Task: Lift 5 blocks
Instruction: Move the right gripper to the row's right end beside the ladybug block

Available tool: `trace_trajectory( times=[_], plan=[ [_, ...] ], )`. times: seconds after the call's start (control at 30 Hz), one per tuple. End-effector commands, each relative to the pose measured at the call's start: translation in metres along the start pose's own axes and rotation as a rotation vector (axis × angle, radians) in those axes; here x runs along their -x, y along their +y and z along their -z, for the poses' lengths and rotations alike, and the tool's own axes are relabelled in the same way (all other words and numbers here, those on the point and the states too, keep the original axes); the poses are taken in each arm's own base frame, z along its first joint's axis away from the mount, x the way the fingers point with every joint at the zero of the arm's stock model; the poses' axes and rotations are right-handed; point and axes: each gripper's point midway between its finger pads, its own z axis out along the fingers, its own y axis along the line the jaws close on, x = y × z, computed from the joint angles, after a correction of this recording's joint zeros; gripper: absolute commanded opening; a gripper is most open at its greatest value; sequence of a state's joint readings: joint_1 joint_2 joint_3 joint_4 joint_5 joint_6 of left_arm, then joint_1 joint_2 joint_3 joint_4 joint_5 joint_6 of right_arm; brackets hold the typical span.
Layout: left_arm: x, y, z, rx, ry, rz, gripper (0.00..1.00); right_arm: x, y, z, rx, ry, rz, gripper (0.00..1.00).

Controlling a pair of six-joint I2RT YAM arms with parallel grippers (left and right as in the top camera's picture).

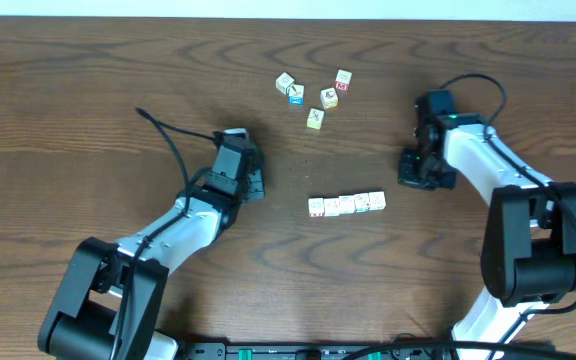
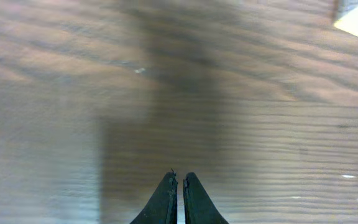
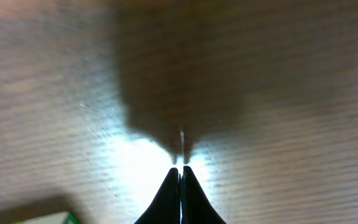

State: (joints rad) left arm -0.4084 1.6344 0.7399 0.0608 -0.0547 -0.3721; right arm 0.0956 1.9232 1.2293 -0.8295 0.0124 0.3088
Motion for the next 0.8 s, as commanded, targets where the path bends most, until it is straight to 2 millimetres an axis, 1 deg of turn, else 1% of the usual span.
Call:
trace_trajectory(
  times=[0.0,0.1,0.27,0.43,0.6,0.77],
  plan=[
    [-0.008,-0.009,-0.002,-0.009,0.007,-0.036,0.07,-0.02,0.014,-0.006,0.098,0.078,0.081,0.01],
    [-0.015,-0.01,-0.001,-0.003,0.032,-0.011,0.07,-0.034,0.019,-0.012,0.109,0.111,0.101,0.01],
    [-0.028,-0.007,-0.001,0.003,0.091,0.028,0.07,-0.048,0.027,-0.022,0.131,0.13,0.124,0.01],
    [-0.034,-0.011,0.0,-0.021,0.121,0.054,0.07,-0.053,0.04,-0.023,0.188,0.136,0.157,0.01],
    [-0.037,-0.014,0.001,-0.032,0.136,0.142,0.07,-0.059,0.053,-0.022,0.232,0.144,0.213,0.01],
    [-0.042,-0.025,0.002,-0.047,0.144,0.138,0.07,-0.062,0.057,-0.021,0.235,0.148,0.25,0.01]
  ],
)
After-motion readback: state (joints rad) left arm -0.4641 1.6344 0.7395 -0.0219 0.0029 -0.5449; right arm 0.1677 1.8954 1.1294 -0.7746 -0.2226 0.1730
